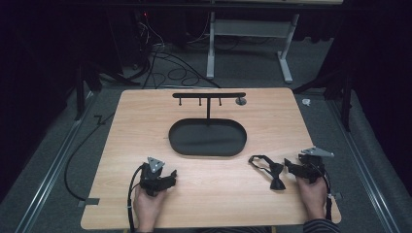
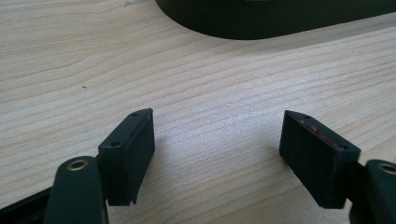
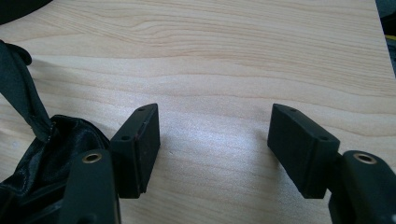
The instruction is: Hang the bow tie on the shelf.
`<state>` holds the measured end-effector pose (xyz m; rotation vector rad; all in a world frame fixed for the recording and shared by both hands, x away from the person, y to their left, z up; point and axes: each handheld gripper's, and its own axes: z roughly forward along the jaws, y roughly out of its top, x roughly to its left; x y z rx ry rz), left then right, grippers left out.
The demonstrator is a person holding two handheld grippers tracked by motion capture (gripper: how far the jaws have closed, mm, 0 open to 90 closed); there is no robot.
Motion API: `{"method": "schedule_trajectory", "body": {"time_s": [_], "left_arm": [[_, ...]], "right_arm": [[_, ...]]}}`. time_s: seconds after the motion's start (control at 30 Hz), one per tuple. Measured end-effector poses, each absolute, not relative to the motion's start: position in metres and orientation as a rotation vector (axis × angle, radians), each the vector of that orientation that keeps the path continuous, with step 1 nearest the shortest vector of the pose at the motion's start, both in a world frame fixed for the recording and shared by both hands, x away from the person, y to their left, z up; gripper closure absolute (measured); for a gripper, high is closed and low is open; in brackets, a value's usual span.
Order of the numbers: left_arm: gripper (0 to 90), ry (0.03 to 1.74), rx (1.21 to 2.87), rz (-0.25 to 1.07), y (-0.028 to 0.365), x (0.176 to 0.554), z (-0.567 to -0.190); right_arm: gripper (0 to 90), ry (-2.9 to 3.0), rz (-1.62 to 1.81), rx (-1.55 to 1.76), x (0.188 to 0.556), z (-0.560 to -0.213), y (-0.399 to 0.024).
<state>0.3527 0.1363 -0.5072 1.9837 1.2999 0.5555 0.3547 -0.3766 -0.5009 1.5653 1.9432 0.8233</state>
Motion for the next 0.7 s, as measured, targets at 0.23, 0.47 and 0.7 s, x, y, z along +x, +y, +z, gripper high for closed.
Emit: {"method": "schedule_trajectory", "body": {"time_s": [0.23,0.47,0.7], "left_arm": [[27.2,1.3,1.984,0.556,0.1362,0.3527,-0.5072],[27.0,1.299,1.985,0.555,0.1362,0.3527,-0.5072],[27.1,1.297,1.986,0.555,0.136,0.3532,-0.5072]], "right_arm": [[34.8,1.949,0.823,1.559,0.3546,-0.5009,-0.3765],[34.5,1.95,0.824,1.564,0.3545,-0.5008,-0.3762],[35.5,1.952,0.825,1.558,0.3545,-0.5008,-0.3759]]}}
